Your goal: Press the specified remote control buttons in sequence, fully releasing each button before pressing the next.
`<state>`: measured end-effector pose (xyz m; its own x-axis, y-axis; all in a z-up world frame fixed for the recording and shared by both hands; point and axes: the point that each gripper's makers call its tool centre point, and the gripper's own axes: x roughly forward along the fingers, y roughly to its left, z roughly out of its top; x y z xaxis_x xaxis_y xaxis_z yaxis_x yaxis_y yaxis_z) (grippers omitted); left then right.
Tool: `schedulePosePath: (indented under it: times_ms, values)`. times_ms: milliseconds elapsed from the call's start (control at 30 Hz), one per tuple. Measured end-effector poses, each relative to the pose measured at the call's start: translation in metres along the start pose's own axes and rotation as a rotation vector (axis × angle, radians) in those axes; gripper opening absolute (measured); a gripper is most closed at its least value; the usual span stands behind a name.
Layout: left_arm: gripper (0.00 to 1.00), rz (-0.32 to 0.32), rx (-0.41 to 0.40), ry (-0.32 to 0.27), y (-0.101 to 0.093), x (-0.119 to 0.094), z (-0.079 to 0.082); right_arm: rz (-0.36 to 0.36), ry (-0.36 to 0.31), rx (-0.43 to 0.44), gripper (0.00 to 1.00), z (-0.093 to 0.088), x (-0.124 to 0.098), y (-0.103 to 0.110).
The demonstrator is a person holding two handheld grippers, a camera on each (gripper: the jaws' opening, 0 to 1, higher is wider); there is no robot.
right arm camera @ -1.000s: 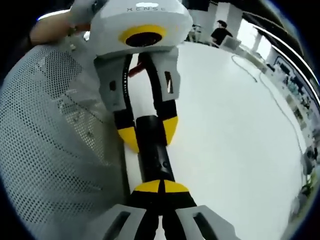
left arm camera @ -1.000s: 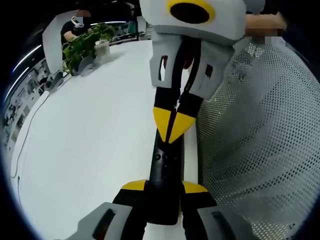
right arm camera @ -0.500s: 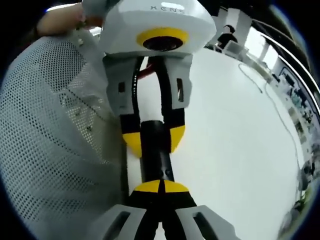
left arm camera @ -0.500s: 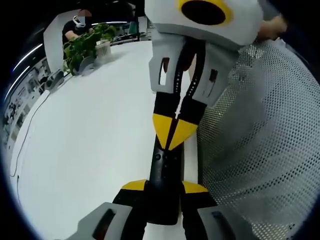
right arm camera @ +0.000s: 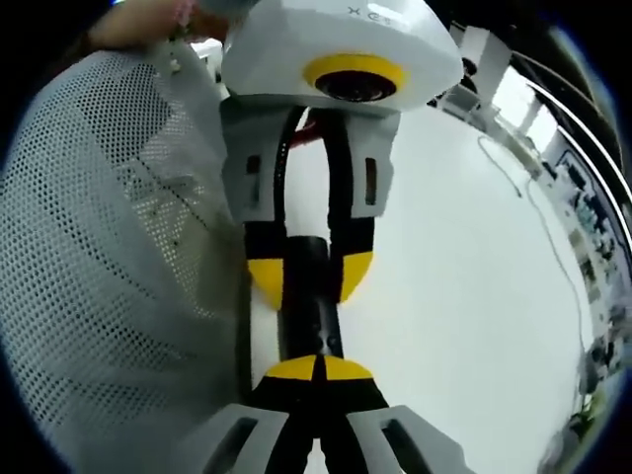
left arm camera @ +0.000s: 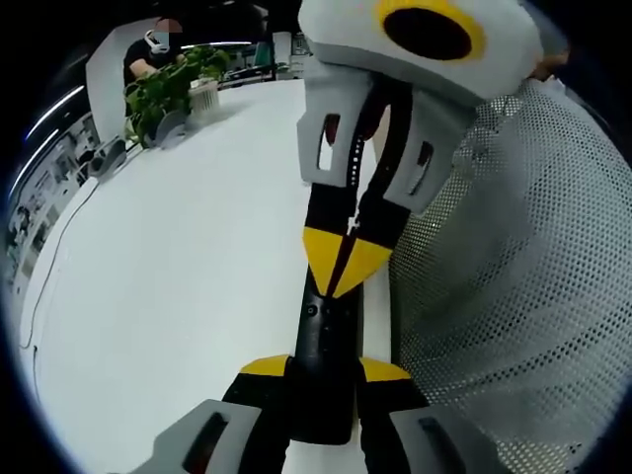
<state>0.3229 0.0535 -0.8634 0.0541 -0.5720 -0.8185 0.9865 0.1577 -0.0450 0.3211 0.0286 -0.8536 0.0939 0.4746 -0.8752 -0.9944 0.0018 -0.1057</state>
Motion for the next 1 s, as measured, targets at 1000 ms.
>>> schedulePosePath:
  times_ms: [1000]
  values:
    - [0.25, 0.000, 0.000, -0.006, 0.001, 0.000, 0.000, 0.010, 0.053, -0.426, 0.00, 0.006, 0.008, 0.015]
